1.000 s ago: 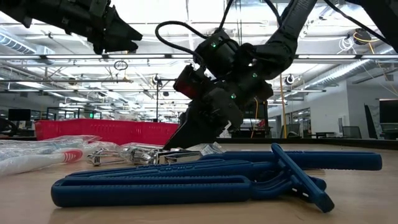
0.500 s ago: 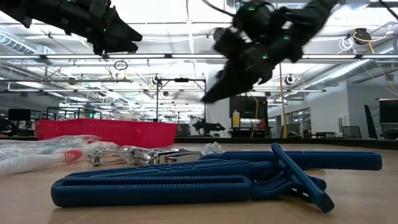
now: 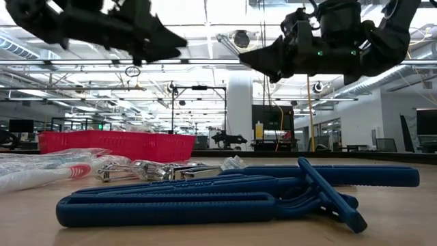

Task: Pick & Place Travel size toiletries
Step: Put the nail cutter into the horizontal left red bin

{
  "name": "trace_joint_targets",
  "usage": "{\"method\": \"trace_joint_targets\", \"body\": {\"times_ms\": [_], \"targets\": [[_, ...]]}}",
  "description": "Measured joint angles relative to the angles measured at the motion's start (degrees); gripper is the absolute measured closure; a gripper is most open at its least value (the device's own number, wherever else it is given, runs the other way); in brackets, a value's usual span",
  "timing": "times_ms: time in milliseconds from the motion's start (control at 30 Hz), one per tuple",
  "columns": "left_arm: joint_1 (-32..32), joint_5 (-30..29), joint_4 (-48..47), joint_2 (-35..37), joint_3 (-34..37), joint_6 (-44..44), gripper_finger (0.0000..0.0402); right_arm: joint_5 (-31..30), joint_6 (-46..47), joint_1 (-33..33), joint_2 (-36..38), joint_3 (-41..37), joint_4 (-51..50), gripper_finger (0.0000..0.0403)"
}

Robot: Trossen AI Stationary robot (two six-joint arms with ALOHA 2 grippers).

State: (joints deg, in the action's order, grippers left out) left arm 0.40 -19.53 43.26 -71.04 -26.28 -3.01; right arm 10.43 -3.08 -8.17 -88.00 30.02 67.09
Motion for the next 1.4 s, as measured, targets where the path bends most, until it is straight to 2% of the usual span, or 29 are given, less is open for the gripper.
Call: {"method": "trace_joint_targets", "body": {"times_ms": [100,167,333,400,700,900,1067,1233,1333,1400], "targets": [[-0.13,0.12,3.96,-5.33,-0.4,-4.31,0.0151,-0.19,-0.96,0.43,0.05,0.02,0.37,0.0369],[-0.18,1.16,6.95,-7.87,-1.23,-2.59,0.0151,-0.19,-1.36,0.45,0.01,0.02,0.49,0.0369],[-0.11,10.67,14.24,-13.17,-4.4,0.03,0.0151,-0.27,-2.24,0.43,0.03,0.02,0.7,0.037],[-0.16,12.65,14.57,-15.05,-6.31,0.04,0.0151,-0.19,-2.21,0.43,0.03,0.02,1.26,0.037],[-0.12,13.54,14.0,-24.48,-15.32,-1.63,0.0151,0.05,-1.62,1.17,0.06,0.04,2.1,0.037],[-0.11,13.55,14.01,-25.36,-16.33,-3.61,0.0161,0.11,-2.12,1.54,0.07,0.08,1.66,0.037],[-0.48,14.59,14.03,-25.2,-16.31,-4.89,0.0207,0.12,-2.11,1.54,0.08,0.09,1.05,0.037],[-0.44,17.79,13.99,-25.17,-16.31,-4.84,0.0288,0.36,-2.12,1.57,0.1,0.09,0.86,0.037],[-0.32,17.77,13.79,-25.16,-16.24,-4.85,0.0347,0.43,-2.09,1.58,0.12,0.11,-0.15,0.0361],[-0.08,17.81,13.57,-25.16,-16.2,-4.85,0.0364,0.26,-2.09,1.56,0.14,0.11,-0.83,0.0346]]}}
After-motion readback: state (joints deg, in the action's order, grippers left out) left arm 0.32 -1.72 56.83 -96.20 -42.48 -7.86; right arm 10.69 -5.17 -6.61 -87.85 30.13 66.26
